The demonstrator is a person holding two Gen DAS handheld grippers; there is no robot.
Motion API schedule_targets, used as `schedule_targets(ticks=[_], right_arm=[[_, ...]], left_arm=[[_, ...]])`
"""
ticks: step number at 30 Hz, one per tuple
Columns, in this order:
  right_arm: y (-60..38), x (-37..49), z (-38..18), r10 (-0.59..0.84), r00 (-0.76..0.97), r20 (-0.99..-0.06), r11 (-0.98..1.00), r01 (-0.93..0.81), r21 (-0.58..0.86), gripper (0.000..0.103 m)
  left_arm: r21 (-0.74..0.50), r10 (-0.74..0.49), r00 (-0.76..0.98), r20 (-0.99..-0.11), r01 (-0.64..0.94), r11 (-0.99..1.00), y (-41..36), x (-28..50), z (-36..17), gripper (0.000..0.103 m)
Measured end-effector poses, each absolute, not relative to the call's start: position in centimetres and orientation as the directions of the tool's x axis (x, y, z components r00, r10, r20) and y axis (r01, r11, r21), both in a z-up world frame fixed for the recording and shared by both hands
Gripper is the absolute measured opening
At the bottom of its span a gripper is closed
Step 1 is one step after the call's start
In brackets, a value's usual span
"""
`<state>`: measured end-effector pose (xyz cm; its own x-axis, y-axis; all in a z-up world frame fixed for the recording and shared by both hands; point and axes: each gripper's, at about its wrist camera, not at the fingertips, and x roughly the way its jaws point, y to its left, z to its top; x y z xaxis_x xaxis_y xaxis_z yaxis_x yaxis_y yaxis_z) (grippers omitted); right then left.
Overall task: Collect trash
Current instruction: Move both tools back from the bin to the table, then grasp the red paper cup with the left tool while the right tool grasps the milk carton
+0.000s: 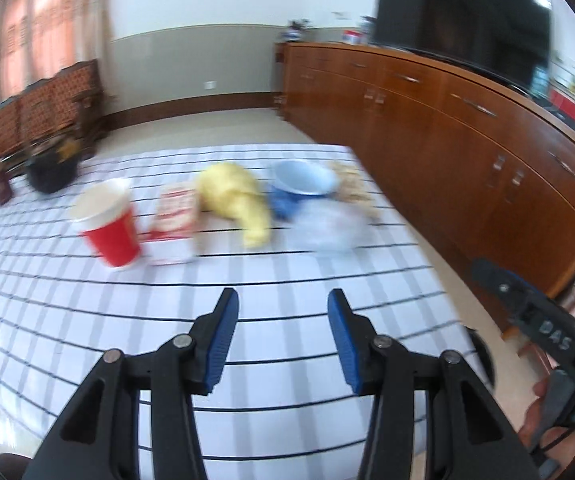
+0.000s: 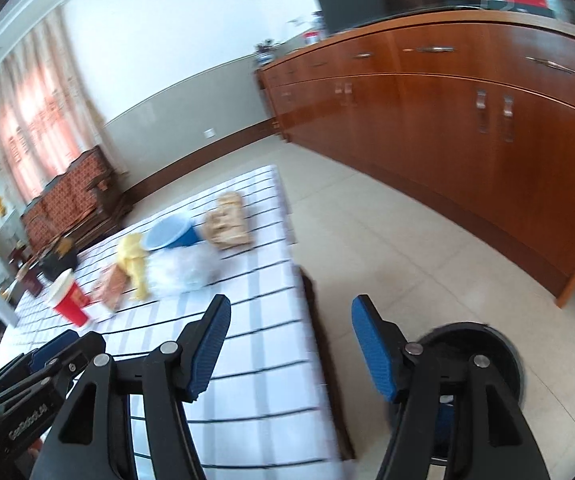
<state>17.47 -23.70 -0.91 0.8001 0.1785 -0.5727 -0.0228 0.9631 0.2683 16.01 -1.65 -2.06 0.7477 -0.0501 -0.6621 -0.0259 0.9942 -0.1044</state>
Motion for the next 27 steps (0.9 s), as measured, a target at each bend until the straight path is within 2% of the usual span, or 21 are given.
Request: schedule_targets(ticks=[11,27], right_arm=[[-12.6,20.3,-1.5,0.309,0.736,-0.602,0.95,-0.207,0.235,0.065],[-4.1,25.0,-2.3,0.356,0.689,-0.631,0.934,-0.282,0.219,0.065]], left_arm=[[-0.102,0.091,0.735,-0.672,-0.213,0.972,8.0,16.9,-3.8,0.048],[-0.133,0.049,0.734,-0.677,-0.187,0.973,10.6,20.9,-5.2,0.048]])
